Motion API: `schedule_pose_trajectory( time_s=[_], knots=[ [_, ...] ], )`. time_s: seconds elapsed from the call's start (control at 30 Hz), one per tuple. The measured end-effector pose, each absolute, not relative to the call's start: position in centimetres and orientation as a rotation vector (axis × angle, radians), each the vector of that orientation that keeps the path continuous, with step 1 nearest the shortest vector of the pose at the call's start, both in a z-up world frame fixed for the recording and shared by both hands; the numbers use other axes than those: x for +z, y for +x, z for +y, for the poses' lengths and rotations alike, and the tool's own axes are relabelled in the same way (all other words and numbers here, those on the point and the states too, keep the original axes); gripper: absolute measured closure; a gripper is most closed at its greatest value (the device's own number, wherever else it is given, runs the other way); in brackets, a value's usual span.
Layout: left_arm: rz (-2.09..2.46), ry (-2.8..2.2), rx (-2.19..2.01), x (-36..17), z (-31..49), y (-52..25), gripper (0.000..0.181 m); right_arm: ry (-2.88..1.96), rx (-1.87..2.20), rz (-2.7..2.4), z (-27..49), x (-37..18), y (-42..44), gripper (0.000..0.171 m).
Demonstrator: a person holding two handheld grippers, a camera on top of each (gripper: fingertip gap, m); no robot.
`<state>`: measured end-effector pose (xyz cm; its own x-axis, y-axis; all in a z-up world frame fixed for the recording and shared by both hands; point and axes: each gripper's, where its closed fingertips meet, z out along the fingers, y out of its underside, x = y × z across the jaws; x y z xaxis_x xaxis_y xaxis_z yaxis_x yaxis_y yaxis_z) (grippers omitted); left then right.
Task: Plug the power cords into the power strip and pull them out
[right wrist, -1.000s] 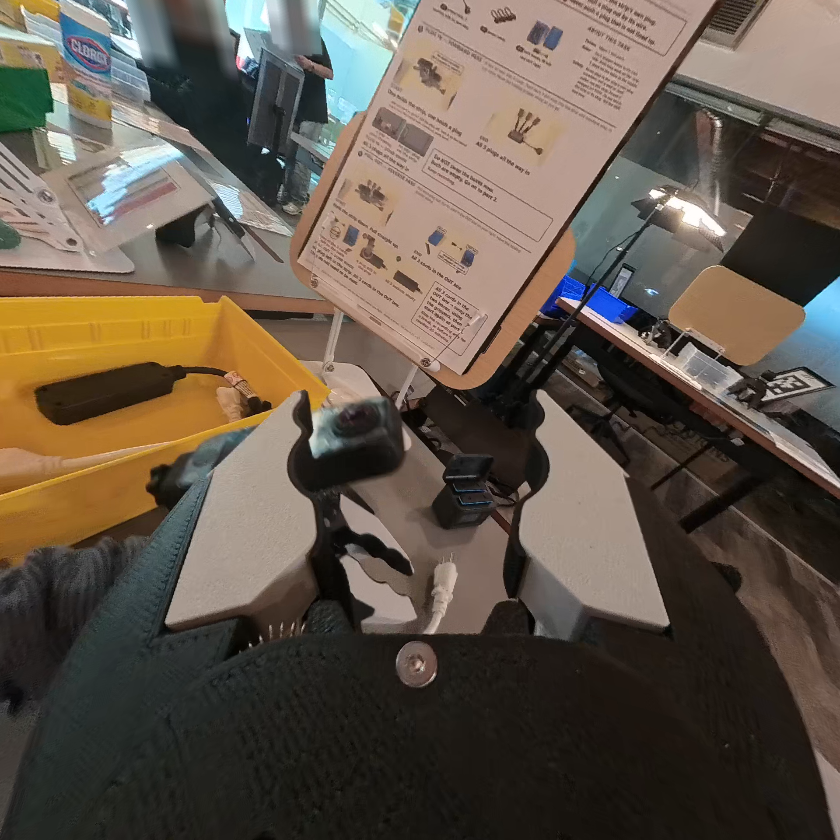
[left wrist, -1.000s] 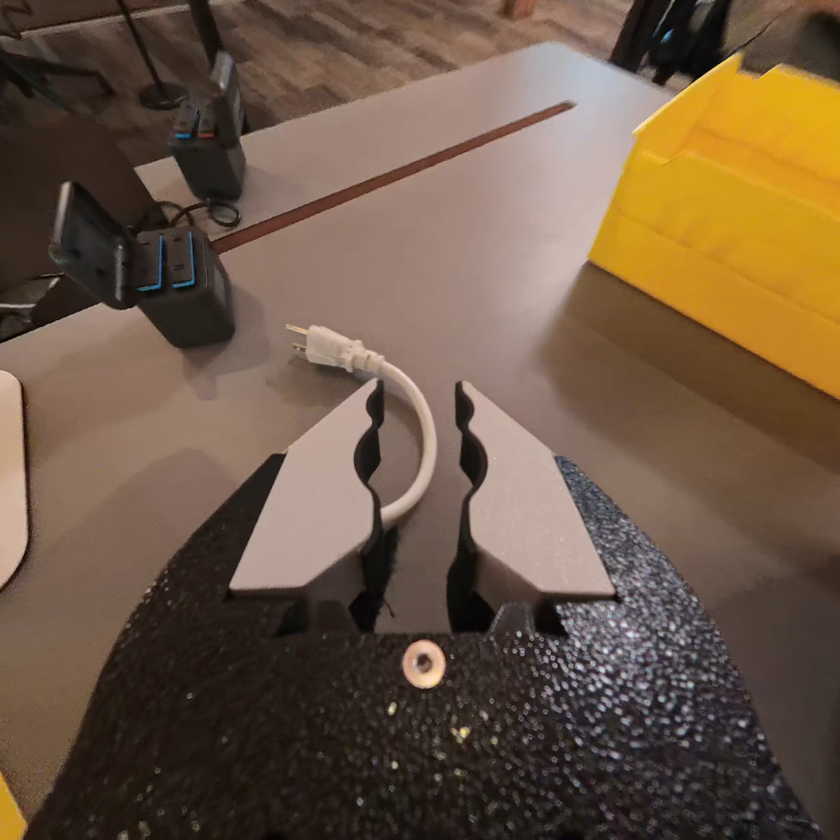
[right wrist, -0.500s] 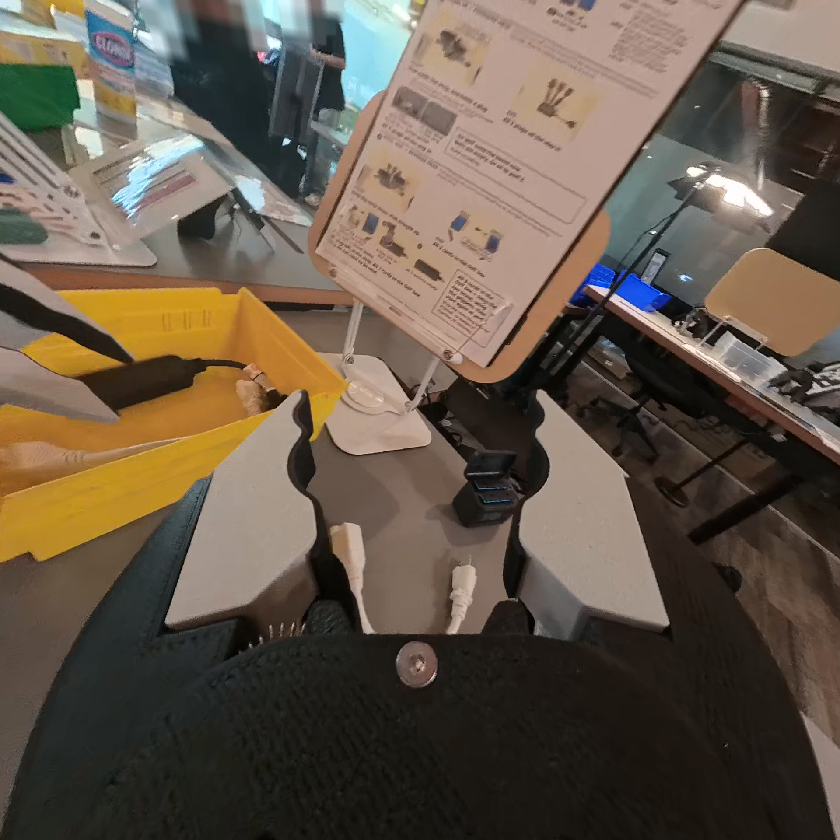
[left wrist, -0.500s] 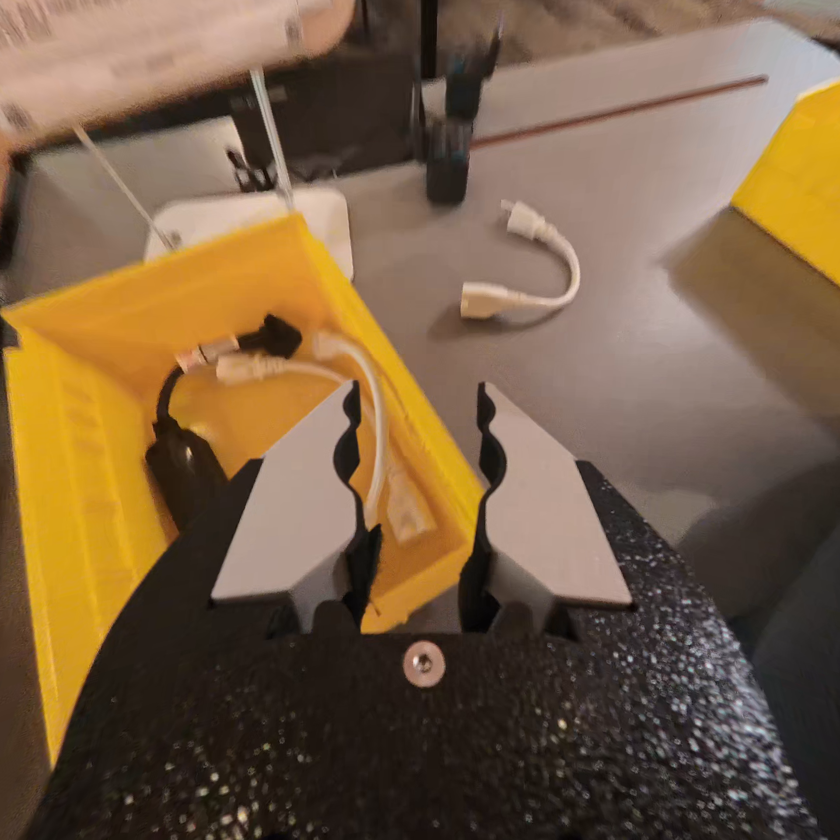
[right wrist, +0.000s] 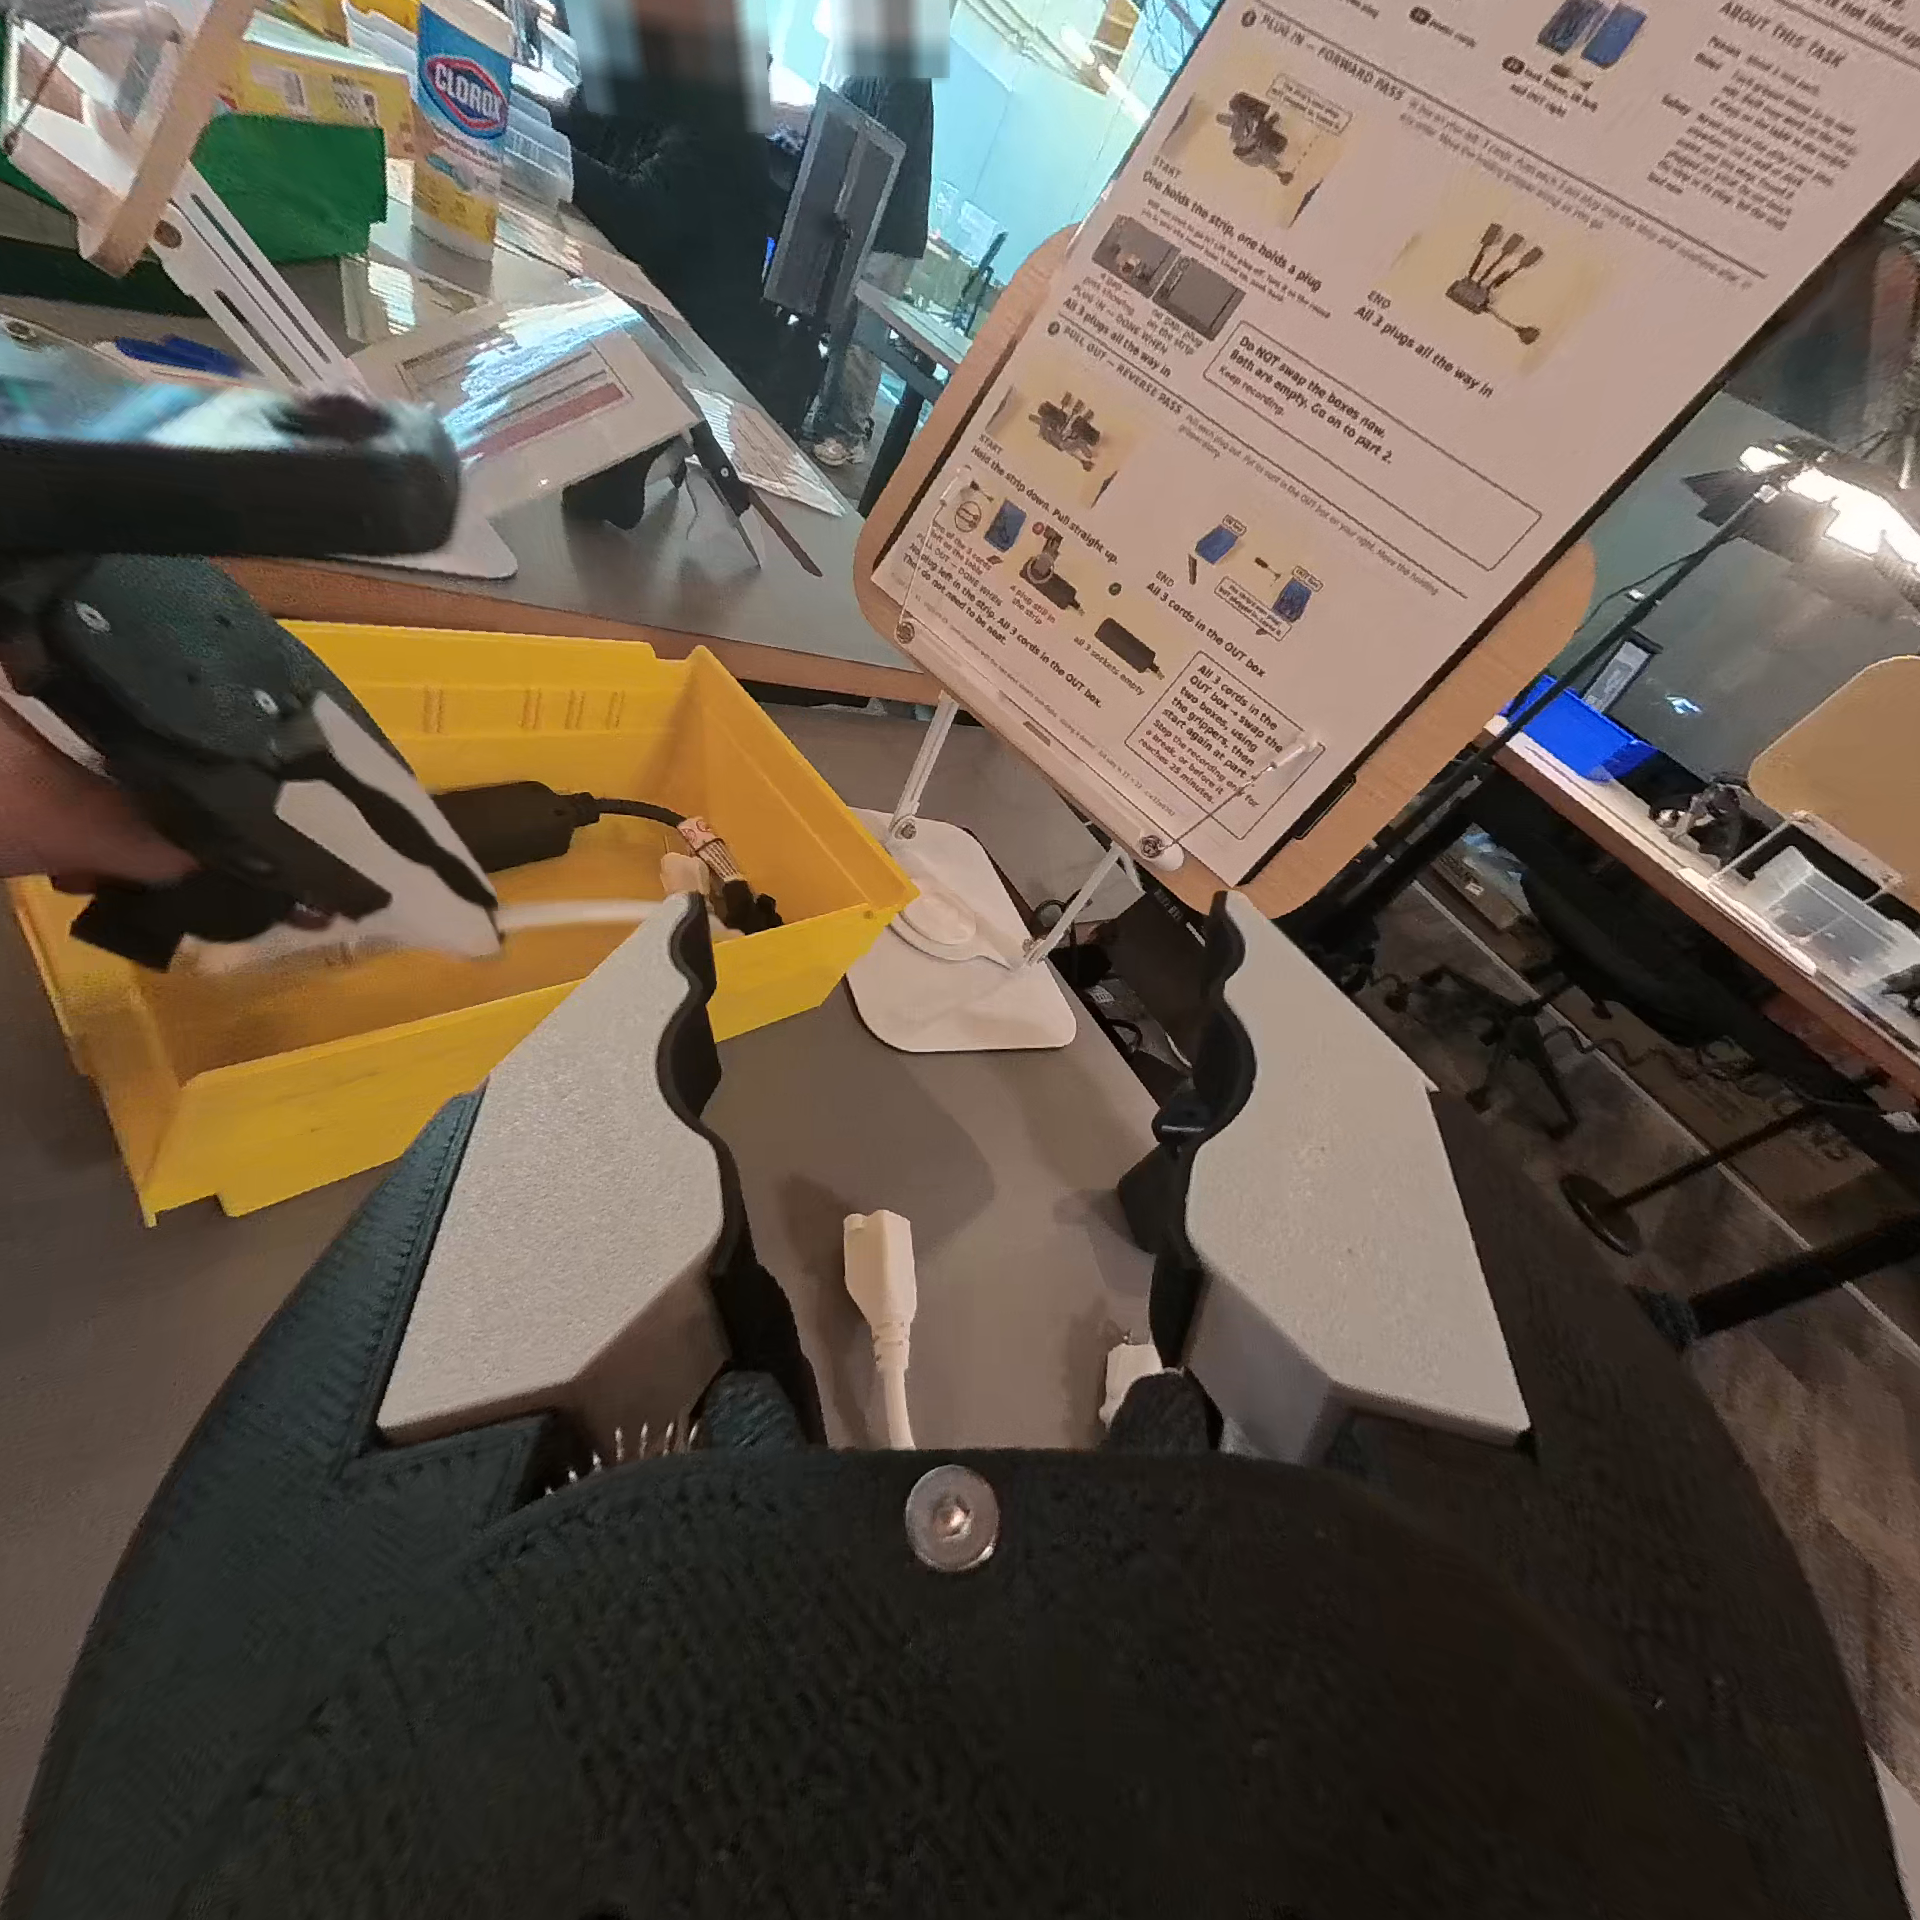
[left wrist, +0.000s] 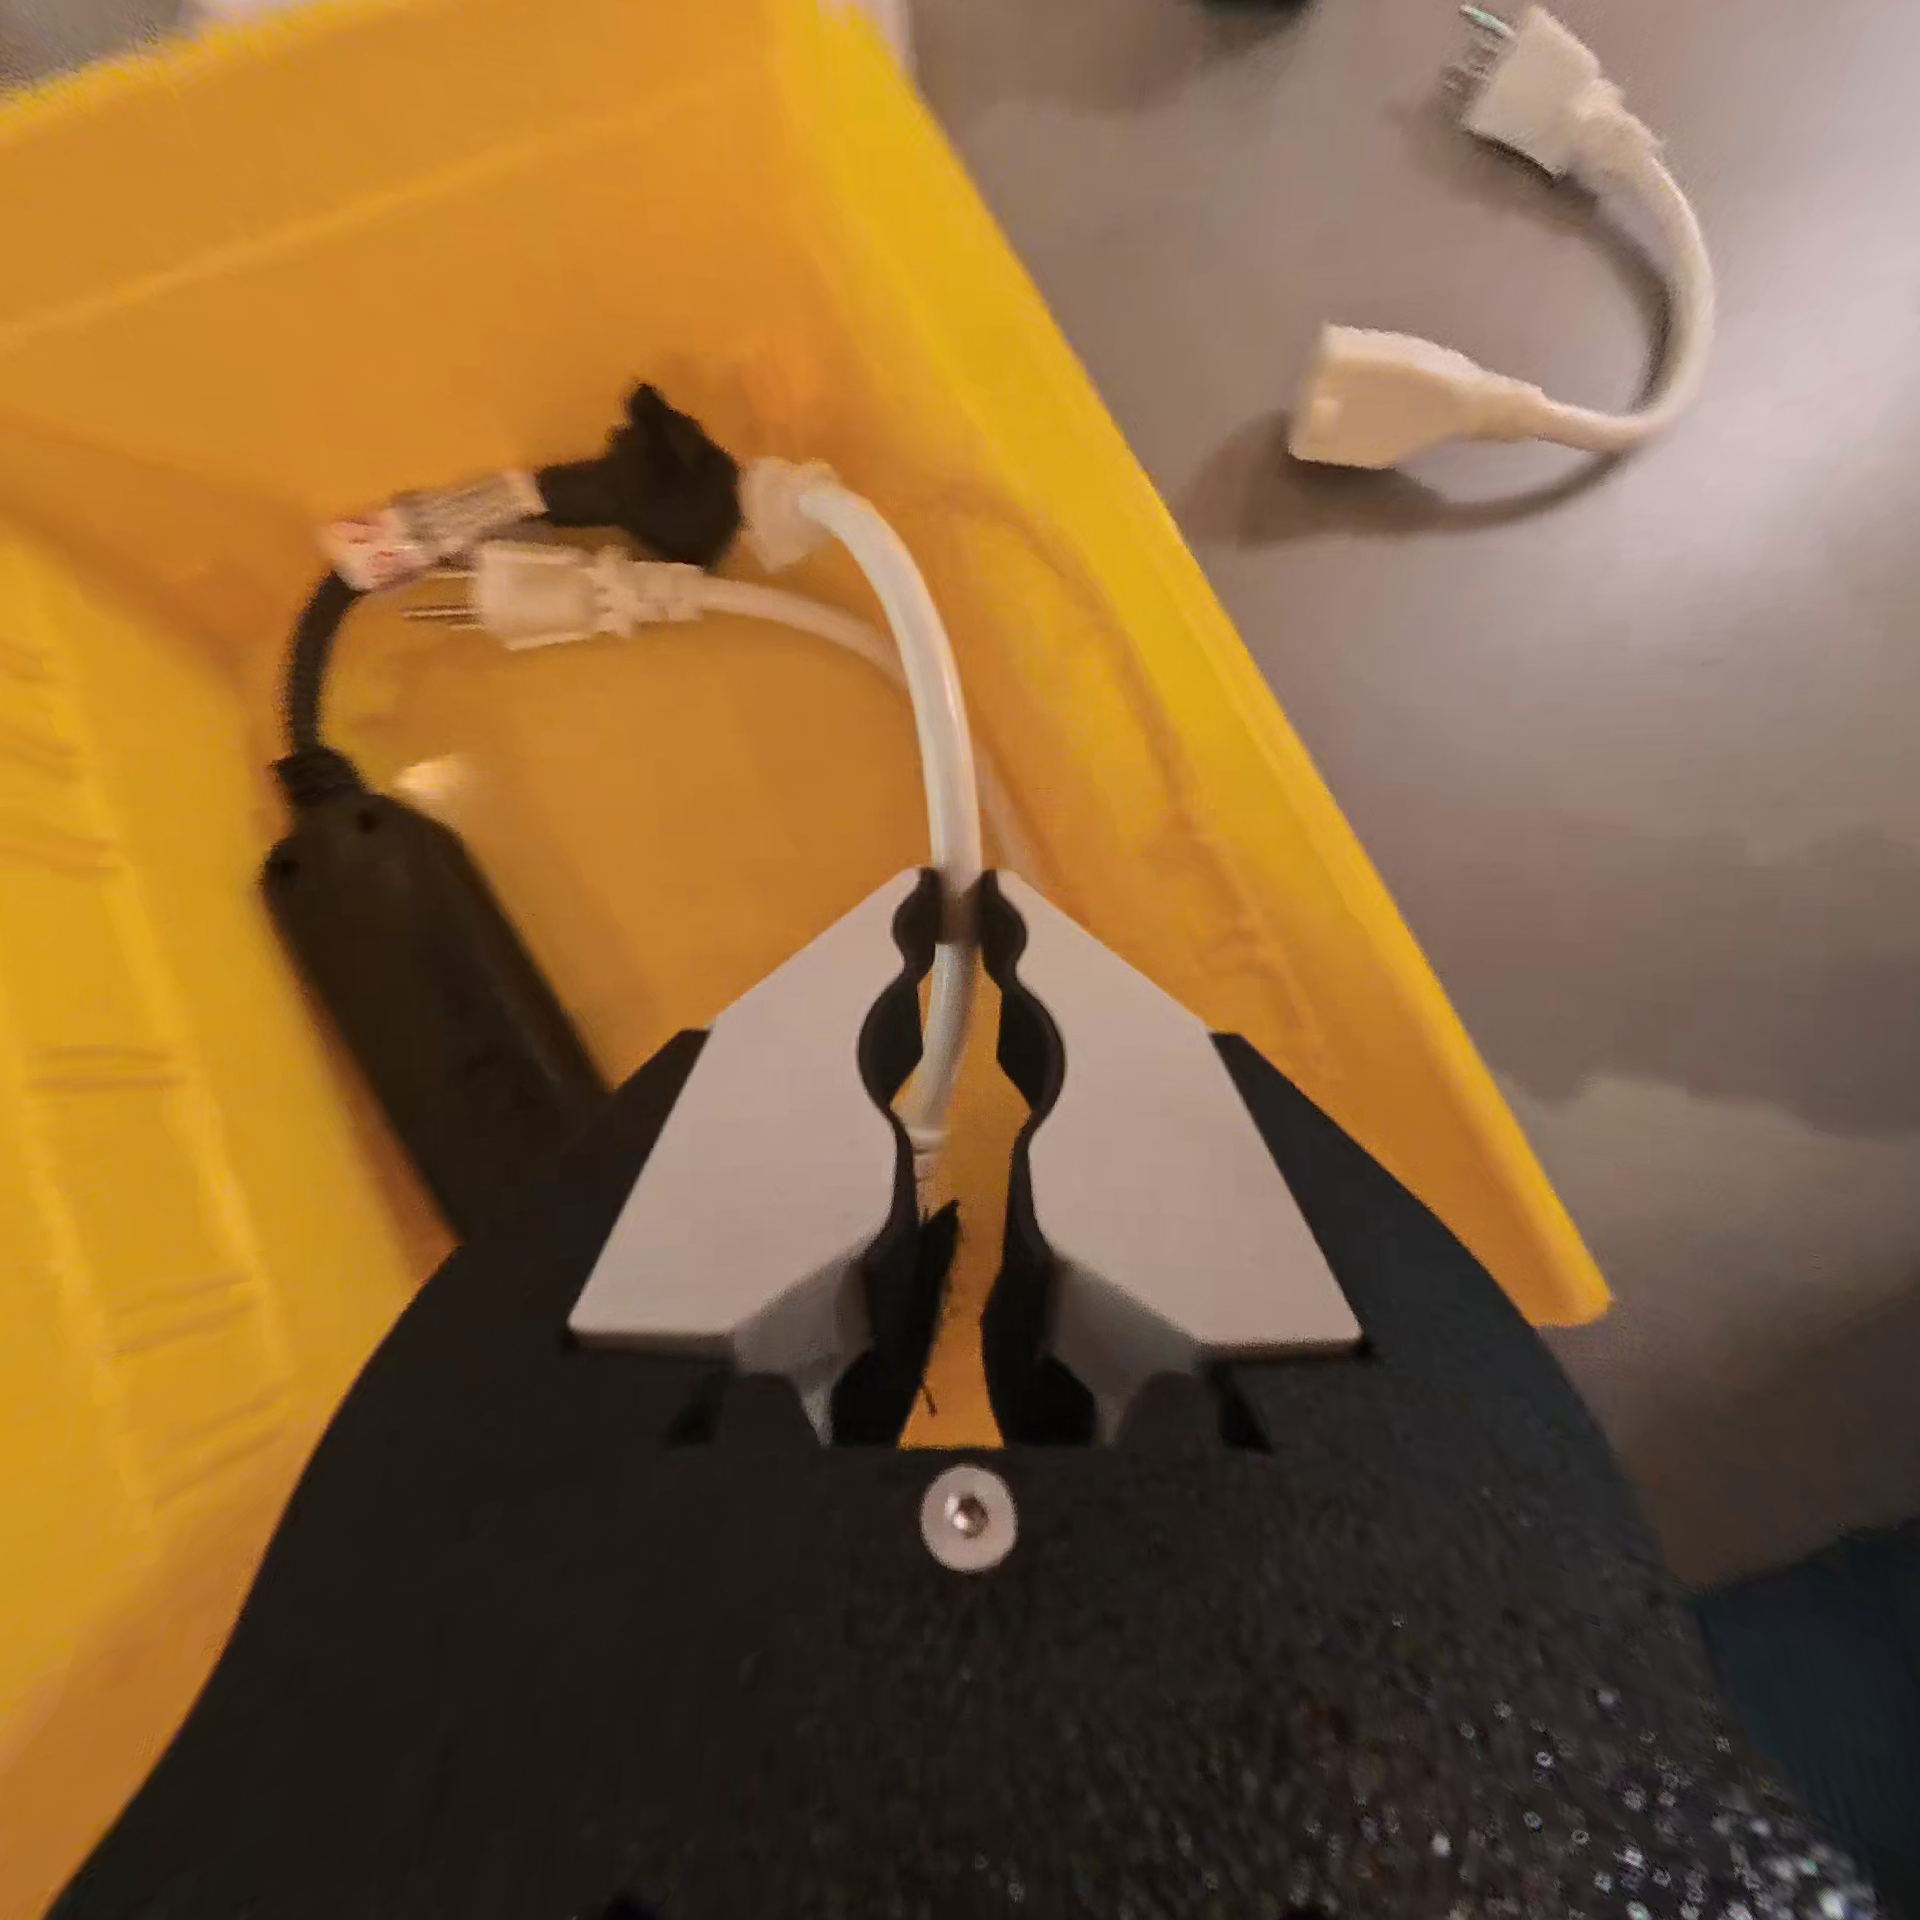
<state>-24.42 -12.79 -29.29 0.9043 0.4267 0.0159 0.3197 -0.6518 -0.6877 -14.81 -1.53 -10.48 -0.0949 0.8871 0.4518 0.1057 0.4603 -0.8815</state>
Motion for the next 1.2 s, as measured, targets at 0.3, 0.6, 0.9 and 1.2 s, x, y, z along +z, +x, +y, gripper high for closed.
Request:
schedule_pose_trajectory(
  time_s=[0.3, 0.6, 0.9, 1.2],
  knots=[
    [-0.474, -1.916, 0.781, -15.0, -13.6, -26.4, 0.175, -0.912, 0.844, -1.492, -0.7, -9.4, -14.1, 0.078],
    [-0.121, -1.86, 0.587, -9.8, -1.2, -23.0, 0.175, -0.928, 0.837, -1.417, 1.1, -7.7, -12.6, 0.079],
    [0.207, -2.067, 0.409, -17.2, 13.0, -18.5, 0.175, -1.017, 0.791, -1.307, 5.4, -6.7, -11.3, 0.08],
    [0.295, -2.194, 0.289, -26.7, 16.6, -15.1, 0.175, -0.985, 0.777, -1.38, 3.5, -7.9, -12.6, 0.079]
  ],
)
